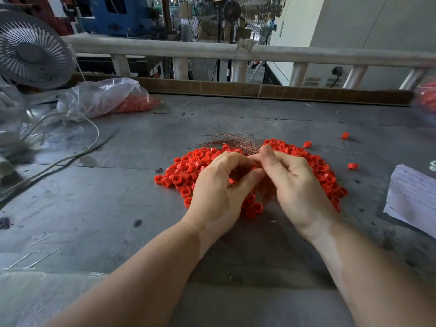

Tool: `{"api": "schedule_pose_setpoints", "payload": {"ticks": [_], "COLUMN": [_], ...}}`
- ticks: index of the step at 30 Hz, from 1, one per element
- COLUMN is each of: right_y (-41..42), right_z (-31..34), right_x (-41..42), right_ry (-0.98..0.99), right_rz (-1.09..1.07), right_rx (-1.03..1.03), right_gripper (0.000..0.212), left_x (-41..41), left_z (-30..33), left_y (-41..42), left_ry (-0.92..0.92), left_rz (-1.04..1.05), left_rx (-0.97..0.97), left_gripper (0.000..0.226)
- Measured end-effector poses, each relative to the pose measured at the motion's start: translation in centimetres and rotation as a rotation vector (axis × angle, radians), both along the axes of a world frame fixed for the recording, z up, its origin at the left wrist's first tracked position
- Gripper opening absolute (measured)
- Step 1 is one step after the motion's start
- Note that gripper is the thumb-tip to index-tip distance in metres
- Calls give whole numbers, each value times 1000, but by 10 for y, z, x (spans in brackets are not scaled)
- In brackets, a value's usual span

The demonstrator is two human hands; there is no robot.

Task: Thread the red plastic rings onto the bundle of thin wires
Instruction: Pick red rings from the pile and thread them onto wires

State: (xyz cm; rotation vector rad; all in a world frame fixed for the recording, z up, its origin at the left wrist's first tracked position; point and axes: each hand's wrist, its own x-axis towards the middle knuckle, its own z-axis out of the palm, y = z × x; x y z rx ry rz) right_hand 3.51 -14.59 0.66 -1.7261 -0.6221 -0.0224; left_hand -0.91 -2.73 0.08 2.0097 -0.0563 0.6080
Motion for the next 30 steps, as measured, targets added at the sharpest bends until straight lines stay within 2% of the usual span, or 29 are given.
{"api": "schedule_pose_setpoints", "payload": {"ticks": [4, 10, 15, 16, 18, 20, 22, 27, 30], "right_y": [4, 7, 8, 9, 9, 6, 2, -1, -1], "right_z": [3, 2, -2, -2, 0, 1, 2, 4, 7], "right_x": [-8, -11, -9, -9, -8, -4, 1, 4, 5], "right_ry": [-128, -221, -258, -228, -23, 236, 377, 508, 568], "right_rz": [1, -120, -137, -115, -50, -4, 37, 101, 111], "right_rx": [-59, -106, -105, -85, 45, 195, 223, 314, 355], "right_gripper": [40, 43, 47, 45, 44, 43, 39, 37, 21], "left_x": [0, -2, -1, 0, 2, 3, 4, 4, 4], "left_z": [-1, -2, -4, -4, -4, -3, -2, -1, -1], "left_y": [0, -2, -2, -2, -1, 0, 2, 2, 2], "left_ry": [-4, -34, -49, -53, -52, -54, -46, -10, -3], "left_rz": [21, 67, 87, 83, 54, 31, 19, -24, -57], "left_rx": [32, 32, 34, 28, -10, -35, -35, -130, -180], "left_gripper": [12, 11, 8, 7, 5, 15, 25, 27, 28]}}
